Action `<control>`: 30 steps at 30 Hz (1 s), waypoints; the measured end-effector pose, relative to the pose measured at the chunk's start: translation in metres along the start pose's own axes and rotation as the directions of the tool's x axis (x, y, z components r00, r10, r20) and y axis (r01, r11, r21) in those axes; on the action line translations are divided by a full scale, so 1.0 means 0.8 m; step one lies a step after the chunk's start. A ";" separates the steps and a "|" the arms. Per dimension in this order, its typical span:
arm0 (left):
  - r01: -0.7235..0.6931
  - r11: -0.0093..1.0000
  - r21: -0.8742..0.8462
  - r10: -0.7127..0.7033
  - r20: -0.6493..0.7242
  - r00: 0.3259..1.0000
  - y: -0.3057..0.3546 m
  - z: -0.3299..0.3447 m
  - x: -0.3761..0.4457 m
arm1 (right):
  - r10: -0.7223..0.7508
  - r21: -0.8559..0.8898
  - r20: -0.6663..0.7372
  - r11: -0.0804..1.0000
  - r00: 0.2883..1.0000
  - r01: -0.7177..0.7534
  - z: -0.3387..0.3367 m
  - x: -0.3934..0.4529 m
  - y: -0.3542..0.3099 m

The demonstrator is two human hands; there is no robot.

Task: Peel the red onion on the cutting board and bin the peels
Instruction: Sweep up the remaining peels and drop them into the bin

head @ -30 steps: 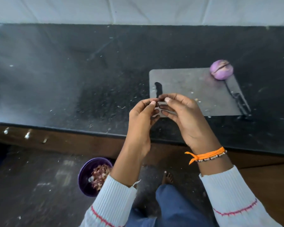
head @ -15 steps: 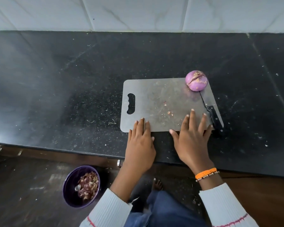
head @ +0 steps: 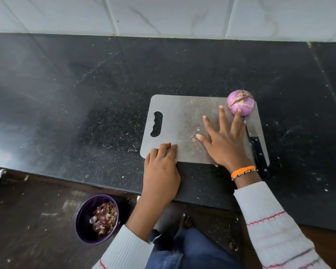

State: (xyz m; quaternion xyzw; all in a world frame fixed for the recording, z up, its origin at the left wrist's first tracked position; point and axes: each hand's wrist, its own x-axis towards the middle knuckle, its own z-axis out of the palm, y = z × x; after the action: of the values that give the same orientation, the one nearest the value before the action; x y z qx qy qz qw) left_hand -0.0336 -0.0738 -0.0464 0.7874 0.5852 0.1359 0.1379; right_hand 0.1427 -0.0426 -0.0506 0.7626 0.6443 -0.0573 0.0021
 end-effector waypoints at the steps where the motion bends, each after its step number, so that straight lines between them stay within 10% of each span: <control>1: 0.001 1.000 0.023 0.000 -0.022 1.000 0.001 0.001 0.002 | -0.049 -0.009 0.025 0.999 0.999 0.049 0.001 0.002 -0.002; 5: 0.005 0.992 0.123 0.003 -0.068 0.998 -0.001 0.005 0.010 | -0.220 -0.003 0.055 0.975 0.974 0.220 -0.001 -0.018 -0.013; 23: 0.031 0.983 0.180 -0.016 -0.082 0.996 -0.003 0.004 0.024 | -0.123 0.067 -0.076 0.990 0.989 0.128 -0.012 -0.006 -0.031; 30: 0.025 0.986 0.167 -0.013 -0.071 0.997 -0.002 0.005 0.019 | -0.150 -0.010 0.105 0.988 0.983 0.152 -0.006 0.030 -0.018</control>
State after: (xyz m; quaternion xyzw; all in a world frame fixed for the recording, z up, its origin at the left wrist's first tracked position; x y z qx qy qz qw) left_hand -0.0291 -0.0589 -0.0495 0.7854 0.6065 0.1121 0.0517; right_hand 0.1332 -0.0162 -0.0468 0.7076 0.6997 -0.0910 0.0380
